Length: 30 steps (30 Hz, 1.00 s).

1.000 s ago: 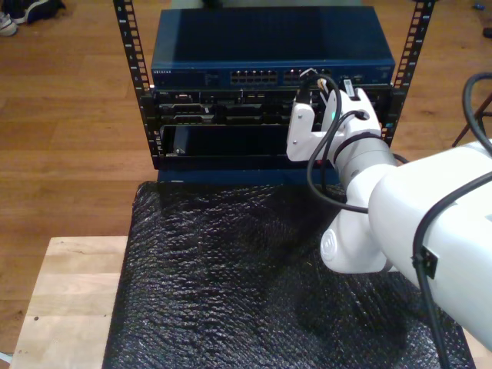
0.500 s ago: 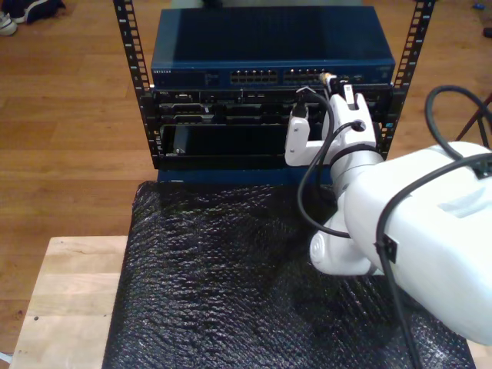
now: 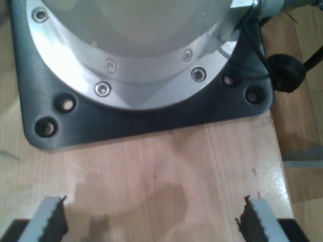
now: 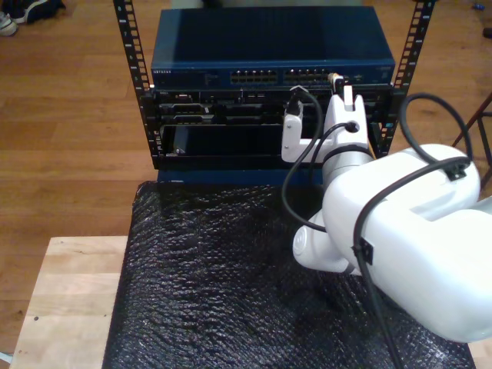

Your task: Grab the cable and plug it in

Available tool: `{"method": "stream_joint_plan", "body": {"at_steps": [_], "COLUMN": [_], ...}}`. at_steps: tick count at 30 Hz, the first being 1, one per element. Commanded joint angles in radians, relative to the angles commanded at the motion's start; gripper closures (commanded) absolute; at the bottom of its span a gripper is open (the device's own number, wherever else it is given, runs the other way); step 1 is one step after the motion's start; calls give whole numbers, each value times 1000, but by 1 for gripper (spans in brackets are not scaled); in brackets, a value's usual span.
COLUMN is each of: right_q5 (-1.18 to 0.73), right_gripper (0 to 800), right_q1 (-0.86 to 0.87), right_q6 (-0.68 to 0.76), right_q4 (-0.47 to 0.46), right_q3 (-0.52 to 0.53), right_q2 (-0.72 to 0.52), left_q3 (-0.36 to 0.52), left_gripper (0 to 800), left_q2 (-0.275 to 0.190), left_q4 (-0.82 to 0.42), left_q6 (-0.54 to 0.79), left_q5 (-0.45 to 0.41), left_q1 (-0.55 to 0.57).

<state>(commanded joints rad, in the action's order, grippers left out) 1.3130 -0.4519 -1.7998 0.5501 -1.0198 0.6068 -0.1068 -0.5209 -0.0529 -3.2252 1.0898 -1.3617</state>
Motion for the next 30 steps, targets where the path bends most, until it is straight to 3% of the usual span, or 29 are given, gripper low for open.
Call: {"method": "stream_joint_plan", "body": {"at_steps": [17,30], "right_q5": [0,0], "right_gripper": [800,800], "right_q1": [2,3], "right_q6": [6,6], "right_q4": [8,6], "right_q3": [-114,-137], "right_q2": [94,110], "left_q3": [0,0], "left_gripper": [0,0], "left_q2": [0,0], "left_q4": [0,0], "left_q6": [0,0], "left_q5": [0,0], "left_q1": [0,0]}}
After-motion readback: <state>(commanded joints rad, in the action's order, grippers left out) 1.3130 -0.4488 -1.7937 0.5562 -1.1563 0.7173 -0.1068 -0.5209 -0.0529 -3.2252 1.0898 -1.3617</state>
